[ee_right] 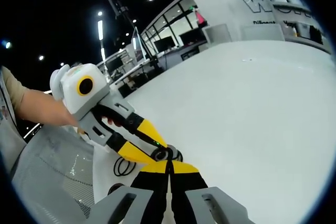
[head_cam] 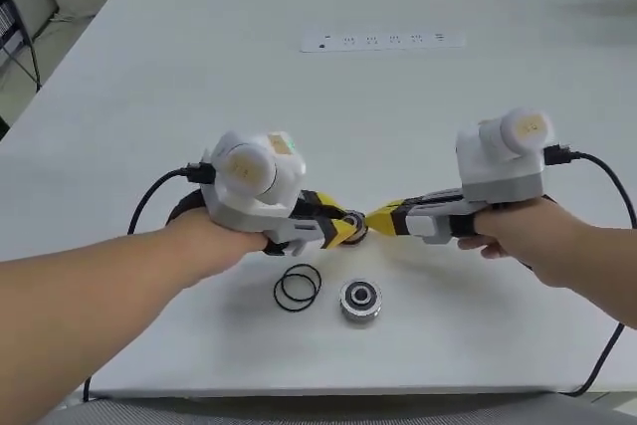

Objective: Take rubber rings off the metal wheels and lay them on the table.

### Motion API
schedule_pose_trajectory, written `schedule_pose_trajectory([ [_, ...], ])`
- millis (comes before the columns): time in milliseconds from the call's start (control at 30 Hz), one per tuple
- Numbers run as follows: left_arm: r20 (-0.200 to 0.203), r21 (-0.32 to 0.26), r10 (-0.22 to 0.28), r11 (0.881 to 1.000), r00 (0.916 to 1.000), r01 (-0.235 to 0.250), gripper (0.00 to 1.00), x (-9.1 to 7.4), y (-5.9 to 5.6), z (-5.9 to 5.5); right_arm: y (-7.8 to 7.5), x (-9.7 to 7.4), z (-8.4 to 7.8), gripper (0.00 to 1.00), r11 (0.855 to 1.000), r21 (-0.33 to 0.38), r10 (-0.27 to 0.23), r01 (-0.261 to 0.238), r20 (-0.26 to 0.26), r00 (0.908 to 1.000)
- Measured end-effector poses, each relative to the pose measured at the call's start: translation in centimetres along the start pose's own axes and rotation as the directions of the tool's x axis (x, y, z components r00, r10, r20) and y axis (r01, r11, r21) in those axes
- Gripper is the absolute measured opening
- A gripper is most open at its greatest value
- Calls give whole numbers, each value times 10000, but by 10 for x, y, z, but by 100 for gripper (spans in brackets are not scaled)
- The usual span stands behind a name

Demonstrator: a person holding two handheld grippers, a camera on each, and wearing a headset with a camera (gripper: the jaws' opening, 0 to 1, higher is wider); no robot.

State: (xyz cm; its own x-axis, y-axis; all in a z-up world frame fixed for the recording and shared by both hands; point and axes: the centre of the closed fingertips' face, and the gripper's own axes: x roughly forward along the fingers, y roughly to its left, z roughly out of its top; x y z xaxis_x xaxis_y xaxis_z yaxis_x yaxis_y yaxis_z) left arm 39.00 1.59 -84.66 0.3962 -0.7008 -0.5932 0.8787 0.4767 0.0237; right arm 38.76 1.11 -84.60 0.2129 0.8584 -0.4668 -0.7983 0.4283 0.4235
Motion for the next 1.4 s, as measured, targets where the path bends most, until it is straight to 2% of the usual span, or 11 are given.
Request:
schedule_pose_trajectory([
  [967, -90, 116, 7, 9999, 10000, -6, 13, -1, -3, 0, 8, 1, 1, 0, 9996, 179, 216, -219, 128, 9997],
  [1400, -93, 146, -9, 9999, 10000, 10, 13, -1, -2, 0, 15, 5, 5, 0, 9987, 199, 475, -479, 203, 9987],
])
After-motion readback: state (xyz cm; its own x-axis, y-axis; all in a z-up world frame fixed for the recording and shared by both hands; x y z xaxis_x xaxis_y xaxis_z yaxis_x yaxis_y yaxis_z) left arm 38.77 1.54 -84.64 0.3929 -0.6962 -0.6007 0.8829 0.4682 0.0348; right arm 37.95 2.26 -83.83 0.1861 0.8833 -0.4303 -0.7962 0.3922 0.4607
